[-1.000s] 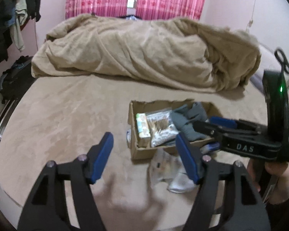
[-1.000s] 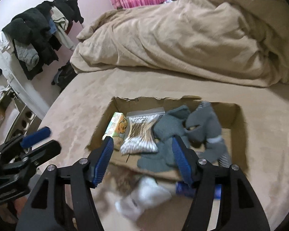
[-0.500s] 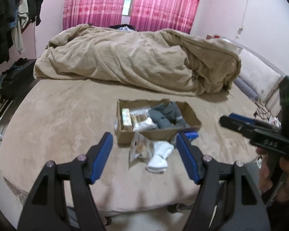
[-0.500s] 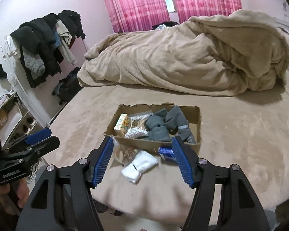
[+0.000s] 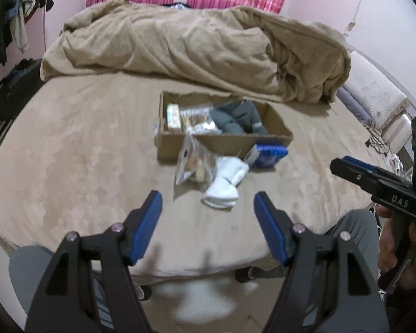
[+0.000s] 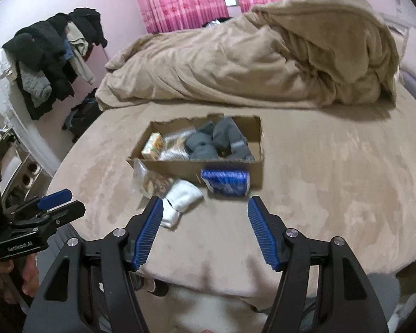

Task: Organize objects
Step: 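Pull both grippers back from the box toward the remaining items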

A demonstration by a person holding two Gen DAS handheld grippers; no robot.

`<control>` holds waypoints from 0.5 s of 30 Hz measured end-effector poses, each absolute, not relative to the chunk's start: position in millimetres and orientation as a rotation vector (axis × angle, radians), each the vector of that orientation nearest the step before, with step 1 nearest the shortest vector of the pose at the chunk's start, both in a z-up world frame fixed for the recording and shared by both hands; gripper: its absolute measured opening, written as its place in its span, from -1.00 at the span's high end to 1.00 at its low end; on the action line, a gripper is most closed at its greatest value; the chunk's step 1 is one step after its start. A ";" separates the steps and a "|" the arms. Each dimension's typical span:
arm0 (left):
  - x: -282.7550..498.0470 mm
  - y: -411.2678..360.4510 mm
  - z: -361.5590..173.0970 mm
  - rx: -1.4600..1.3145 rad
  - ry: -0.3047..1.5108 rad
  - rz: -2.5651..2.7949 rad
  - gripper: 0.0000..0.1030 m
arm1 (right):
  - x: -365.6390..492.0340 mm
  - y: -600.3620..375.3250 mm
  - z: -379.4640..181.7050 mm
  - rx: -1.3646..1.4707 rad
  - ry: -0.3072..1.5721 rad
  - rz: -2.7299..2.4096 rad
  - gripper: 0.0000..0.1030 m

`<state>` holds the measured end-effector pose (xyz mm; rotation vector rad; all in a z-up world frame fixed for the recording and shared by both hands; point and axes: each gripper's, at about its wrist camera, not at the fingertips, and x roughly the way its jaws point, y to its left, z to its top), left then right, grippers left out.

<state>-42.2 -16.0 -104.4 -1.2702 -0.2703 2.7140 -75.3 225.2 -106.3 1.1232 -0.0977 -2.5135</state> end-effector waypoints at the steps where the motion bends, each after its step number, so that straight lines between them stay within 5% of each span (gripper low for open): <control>1: -42.9 -15.5 -107.4 -1.277 -0.272 2.711 -0.36 | -75.6 225.4 -110.9 1.133 -0.099 -2.512 -0.30; 5: -49.5 -12.6 -121.0 -1.315 -0.269 2.692 -0.36 | -79.7 224.6 -123.3 1.153 -0.091 -2.513 -0.46; 15: -80.3 -4.9 -154.1 -1.392 -0.214 2.672 -0.36 | -108.1 223.4 -162.4 1.200 -0.103 -2.511 -0.51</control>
